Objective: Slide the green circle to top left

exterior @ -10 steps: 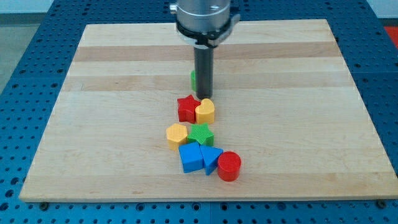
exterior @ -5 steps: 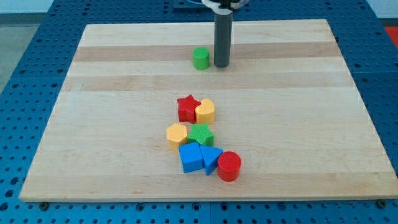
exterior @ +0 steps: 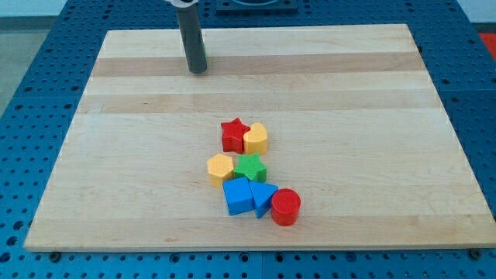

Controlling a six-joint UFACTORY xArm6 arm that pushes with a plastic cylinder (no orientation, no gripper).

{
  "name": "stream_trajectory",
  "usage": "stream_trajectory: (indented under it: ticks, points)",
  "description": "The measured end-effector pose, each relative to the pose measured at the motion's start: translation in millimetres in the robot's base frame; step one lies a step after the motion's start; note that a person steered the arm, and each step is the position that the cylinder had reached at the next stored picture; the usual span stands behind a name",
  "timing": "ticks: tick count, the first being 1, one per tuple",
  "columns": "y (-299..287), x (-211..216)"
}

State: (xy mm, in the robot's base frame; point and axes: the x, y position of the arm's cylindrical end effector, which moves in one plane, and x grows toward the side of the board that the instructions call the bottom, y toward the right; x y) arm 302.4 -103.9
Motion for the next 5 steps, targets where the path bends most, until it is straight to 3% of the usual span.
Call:
stream_trajectory:
  ticks: [5]
  points:
    - [21,-53]
